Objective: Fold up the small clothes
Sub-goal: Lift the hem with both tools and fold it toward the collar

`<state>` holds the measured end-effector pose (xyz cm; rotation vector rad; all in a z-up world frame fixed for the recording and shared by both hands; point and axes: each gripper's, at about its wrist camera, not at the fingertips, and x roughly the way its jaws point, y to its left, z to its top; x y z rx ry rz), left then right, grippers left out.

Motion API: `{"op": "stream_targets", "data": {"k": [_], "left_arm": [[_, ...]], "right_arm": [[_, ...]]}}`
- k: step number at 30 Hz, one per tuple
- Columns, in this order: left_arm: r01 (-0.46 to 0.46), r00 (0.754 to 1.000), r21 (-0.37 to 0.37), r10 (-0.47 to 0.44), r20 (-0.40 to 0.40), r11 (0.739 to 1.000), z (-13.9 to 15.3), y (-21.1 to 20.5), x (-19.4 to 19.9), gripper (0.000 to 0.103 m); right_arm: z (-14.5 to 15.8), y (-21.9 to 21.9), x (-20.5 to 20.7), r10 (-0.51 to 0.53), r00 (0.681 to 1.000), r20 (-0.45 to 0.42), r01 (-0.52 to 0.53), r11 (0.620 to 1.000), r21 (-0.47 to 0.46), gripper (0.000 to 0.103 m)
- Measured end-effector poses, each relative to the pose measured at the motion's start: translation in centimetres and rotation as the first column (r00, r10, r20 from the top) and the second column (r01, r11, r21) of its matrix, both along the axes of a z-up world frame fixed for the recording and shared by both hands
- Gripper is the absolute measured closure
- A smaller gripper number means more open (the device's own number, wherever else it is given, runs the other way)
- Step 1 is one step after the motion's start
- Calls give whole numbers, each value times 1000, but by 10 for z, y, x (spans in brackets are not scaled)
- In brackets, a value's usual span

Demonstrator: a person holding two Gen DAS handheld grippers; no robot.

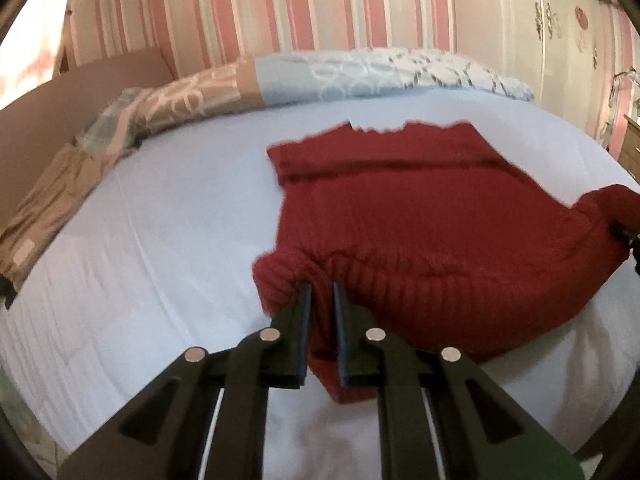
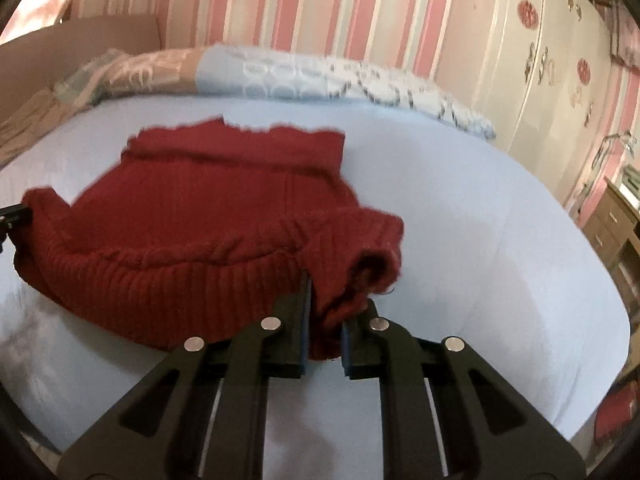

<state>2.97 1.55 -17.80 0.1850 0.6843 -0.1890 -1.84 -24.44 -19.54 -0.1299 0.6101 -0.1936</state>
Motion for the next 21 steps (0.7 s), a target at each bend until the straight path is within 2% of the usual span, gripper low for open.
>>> {"op": "stream_targets", "data": {"k": [4,10,15,21], "left_arm": [[-29,998,6,29,53,1000,15,0,38,95],[-68,994,4,67,85,998,29,5,95,96],[-51,996,12,50,68,999,24,-5,133,96],[-17,1000,9,16,23,1000,10,-9,156,97]], "right_arm": [[16,1,33,25,998,57,-22,998,-58,91],[19,-5,82,50,995,81,-45,997,-61,91],[16,-8,111,59,995,86,-55,997,-48,91],[9,-10,128,66,995,80,-63,997,-42,91]]}}
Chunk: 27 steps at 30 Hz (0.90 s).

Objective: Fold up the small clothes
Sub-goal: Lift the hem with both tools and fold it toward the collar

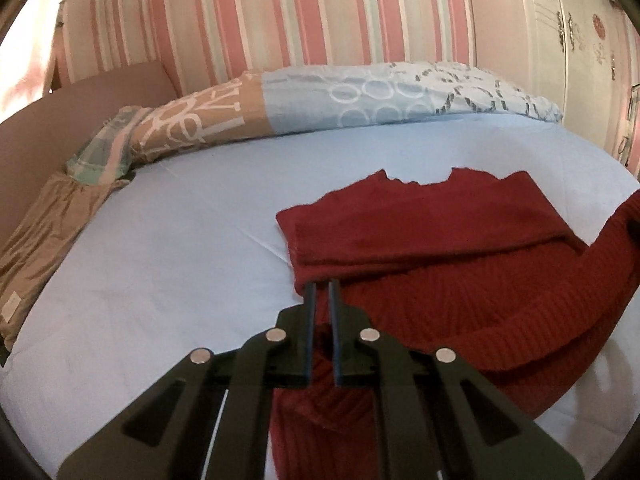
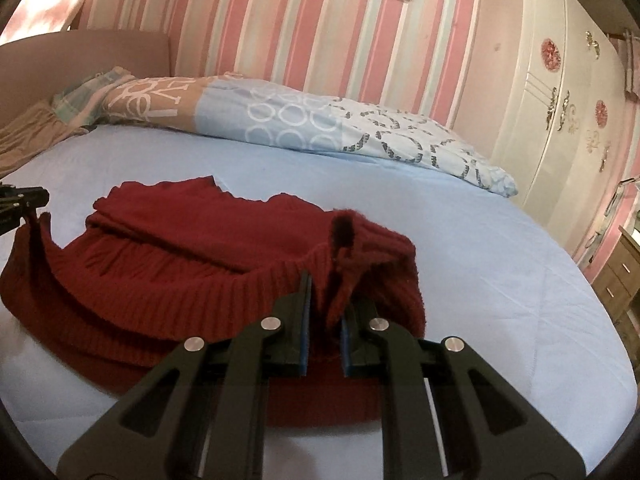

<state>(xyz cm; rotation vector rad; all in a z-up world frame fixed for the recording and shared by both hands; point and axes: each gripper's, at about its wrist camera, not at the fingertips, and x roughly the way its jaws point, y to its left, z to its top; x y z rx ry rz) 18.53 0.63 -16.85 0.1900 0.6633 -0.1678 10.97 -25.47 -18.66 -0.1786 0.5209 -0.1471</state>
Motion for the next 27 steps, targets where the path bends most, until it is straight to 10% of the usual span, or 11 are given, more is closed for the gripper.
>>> {"op": "stream_targets", "data": {"k": [11,13,15,16,22,27], "left_arm": [[187,976,-74,-194,-98,980,-18,21,1,96],[243,961,-77,-251,-117,967,-21,20,-2,89],[244,963,-26,-245,-109,969,-23,18,-5,29],[234,968,-14,-235,-90,972,-22,20,-8,23],[307,941,-139,-323,-105,941,-14,46,-18,16],[432,892,-52,-435,-124,901,-12,44,-38,16]], "right_arm": [[-10,-6,0,-4,1000,-18,5,999,36,91],[-9,-6,0,-1,1000,-19,2,999,36,91],[-9,-5,1,2,1000,-19,-1,1000,31,91],[-10,-5,1,3,1000,-22,-3,1000,29,91],[-12,-6,0,-1,999,-34,2,999,33,91],[-13,-7,1,-1,999,-43,3,999,33,91]]}}
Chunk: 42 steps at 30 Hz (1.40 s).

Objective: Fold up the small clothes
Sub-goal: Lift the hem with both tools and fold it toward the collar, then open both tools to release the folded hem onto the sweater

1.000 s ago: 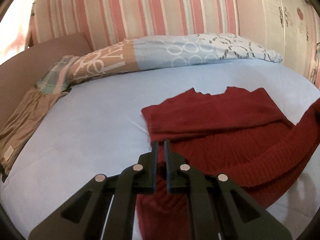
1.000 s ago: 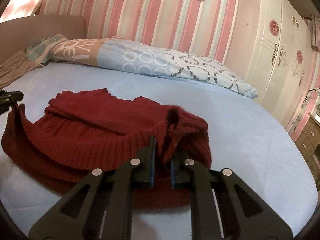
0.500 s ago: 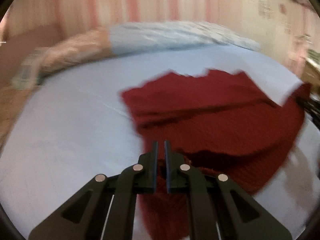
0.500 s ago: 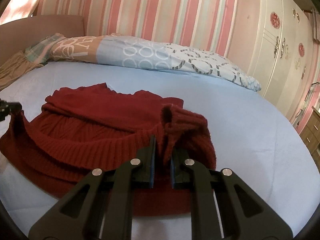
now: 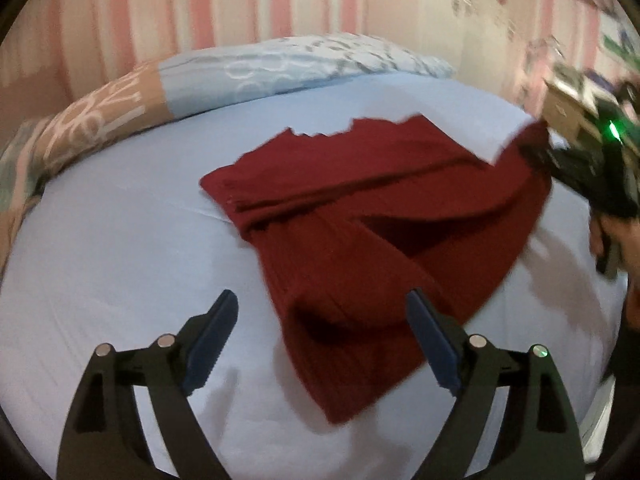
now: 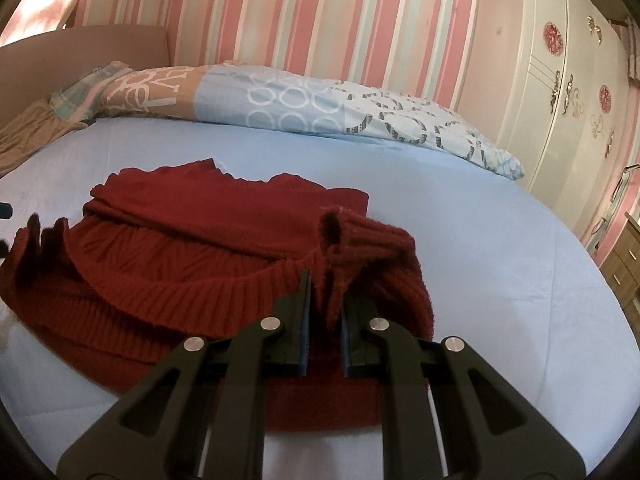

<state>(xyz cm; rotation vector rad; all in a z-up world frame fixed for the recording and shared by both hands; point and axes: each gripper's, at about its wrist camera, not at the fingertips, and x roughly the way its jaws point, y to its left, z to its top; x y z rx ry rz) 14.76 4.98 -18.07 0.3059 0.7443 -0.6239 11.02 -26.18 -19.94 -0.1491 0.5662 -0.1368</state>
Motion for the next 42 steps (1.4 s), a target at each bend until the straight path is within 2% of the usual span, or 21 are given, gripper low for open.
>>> {"op": "stream_targets", "data": {"k": [4,6,8,13,14,15,16,18,22,28,31,35,42], "left_arm": [[80,995,104,-85,43,991,-4,-20,-7,16],[112,994,73,-112,2,991,-9,-24,2,16],[148,987,24,-146,-72,989,-15,-29,17,16],[194,973,-30,-196,-125,981,-17,-35,38,19],[193,970,-47,-198,-139,980,-16,-34,43,38],[194,968,-54,-200,-155,980,-16,-34,45,72],[199,962,-65,-207,-179,978,-16,-33,49,86],[197,957,-66,-207,-203,978,-19,-32,51,95],[165,971,-45,-170,-169,985,-17,-28,47,95],[103,993,-60,-106,-52,993,14,-22,48,96],[30,999,-71,-28,27,997,33,-16,58,96],[-74,994,-97,81,70,993,44,-12,85,96],[-146,971,-116,165,176,982,67,-18,114,96]], "right_arm": [[2,0,0,-6,1000,2,6,1000,17,91],[2,1,1,-5,1000,4,5,1000,14,91],[2,1,1,-4,1000,3,4,1000,11,91],[2,0,0,-1,1000,-1,1,1000,4,90],[1,0,0,0,1000,-1,0,1000,3,91],[1,0,1,-1,1000,-1,1,1000,4,91],[1,-1,1,-3,1000,0,3,1000,5,90],[1,-1,1,-4,1000,1,4,1000,10,90],[0,0,2,-4,1000,3,4,1000,13,90],[9,-1,5,-1,1000,19,1,1000,18,90],[15,-5,9,-10,999,32,9,999,43,90],[25,-18,22,-44,998,50,39,995,92,90],[56,-32,52,-48,993,108,24,977,212,90]]}}
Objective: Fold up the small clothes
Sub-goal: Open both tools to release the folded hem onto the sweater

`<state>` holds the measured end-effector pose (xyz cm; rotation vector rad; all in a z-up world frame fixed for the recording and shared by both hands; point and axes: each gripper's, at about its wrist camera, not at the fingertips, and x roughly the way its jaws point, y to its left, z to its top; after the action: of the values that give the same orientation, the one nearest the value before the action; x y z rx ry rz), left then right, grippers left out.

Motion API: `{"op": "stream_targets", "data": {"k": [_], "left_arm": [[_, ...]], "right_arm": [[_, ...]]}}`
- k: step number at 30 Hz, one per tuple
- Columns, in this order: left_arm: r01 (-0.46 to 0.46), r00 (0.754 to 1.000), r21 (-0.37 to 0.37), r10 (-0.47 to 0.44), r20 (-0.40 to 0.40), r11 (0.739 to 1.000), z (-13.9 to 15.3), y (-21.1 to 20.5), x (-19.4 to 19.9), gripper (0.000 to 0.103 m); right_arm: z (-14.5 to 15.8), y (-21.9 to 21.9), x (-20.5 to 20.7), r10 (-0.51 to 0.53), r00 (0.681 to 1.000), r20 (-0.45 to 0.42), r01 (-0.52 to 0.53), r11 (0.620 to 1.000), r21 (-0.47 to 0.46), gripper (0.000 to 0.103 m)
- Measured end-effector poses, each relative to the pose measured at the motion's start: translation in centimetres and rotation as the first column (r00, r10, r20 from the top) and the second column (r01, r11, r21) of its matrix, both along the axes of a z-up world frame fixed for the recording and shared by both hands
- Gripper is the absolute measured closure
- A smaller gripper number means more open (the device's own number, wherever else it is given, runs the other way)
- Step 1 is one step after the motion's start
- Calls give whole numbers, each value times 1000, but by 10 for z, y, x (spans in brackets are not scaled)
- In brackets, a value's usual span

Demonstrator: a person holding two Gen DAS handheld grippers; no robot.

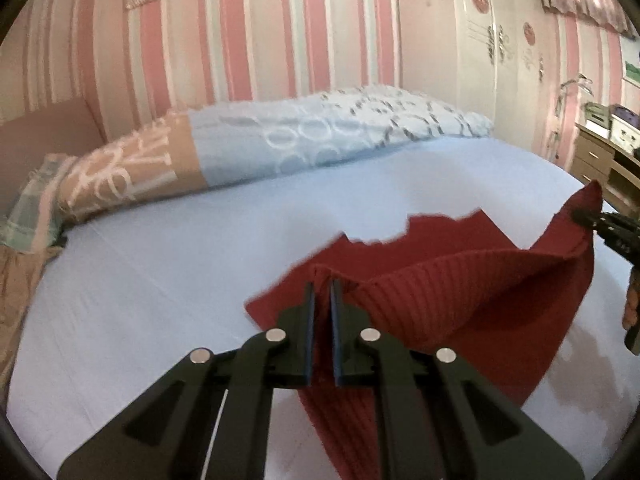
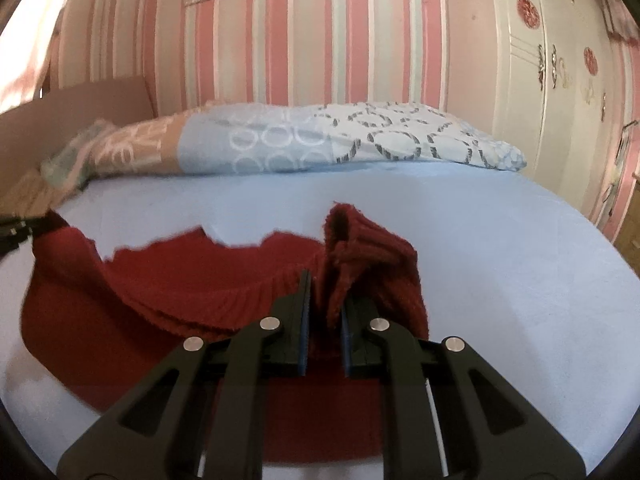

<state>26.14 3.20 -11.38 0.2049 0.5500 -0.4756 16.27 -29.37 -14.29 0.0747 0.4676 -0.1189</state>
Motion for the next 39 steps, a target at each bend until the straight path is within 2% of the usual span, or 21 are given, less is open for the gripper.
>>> {"op": "stream_targets", "data": {"k": [4,7,11,16,19,20,21,23,24,26,31,35,39], "left_arm": [[-48,997,-16,49,51,999,11,6,21,96],[-63,996,-8,63,70,998,13,6,43,96],[-66,996,11,65,57,998,-1,-3,84,96],[-41,999,89,38,26,995,-35,-26,120,96],[-33,999,113,34,-3,993,-58,-32,128,96],[-33,999,113,35,-9,993,-65,-32,127,94],[-34,999,110,35,-10,993,-69,-31,126,92],[-41,999,117,41,3,992,-75,-29,122,88],[-48,999,123,48,8,991,-76,-29,123,74],[-57,998,128,54,30,990,-73,-27,122,63],[-85,995,139,77,59,987,-56,-20,123,60],[-72,997,99,72,4,993,-50,-19,123,60],[-72,997,159,77,-19,985,-66,-46,110,55]], "right_arm": [[21,-8,32,-4,999,41,1,998,58,90],[22,-9,62,-22,1000,22,21,998,58,90],[0,-18,101,-59,997,-57,64,994,91,90],[-42,-29,137,-80,985,-151,102,985,137,90],[-53,-30,137,-52,988,-148,77,984,163,80],[-54,-29,132,-47,991,-125,67,985,162,64],[-52,-27,127,-45,994,-101,60,987,148,51],[-44,-25,118,-35,998,-59,42,992,116,45],[-40,-26,114,-34,998,-48,38,994,106,43],[-33,-29,108,-35,999,-39,38,996,80,42],[-32,-39,103,-56,996,-75,56,998,6,41],[-51,-43,106,-53,984,-169,54,999,-2,41],[-70,-24,124,-30,973,-228,10,996,-90,41]]}}
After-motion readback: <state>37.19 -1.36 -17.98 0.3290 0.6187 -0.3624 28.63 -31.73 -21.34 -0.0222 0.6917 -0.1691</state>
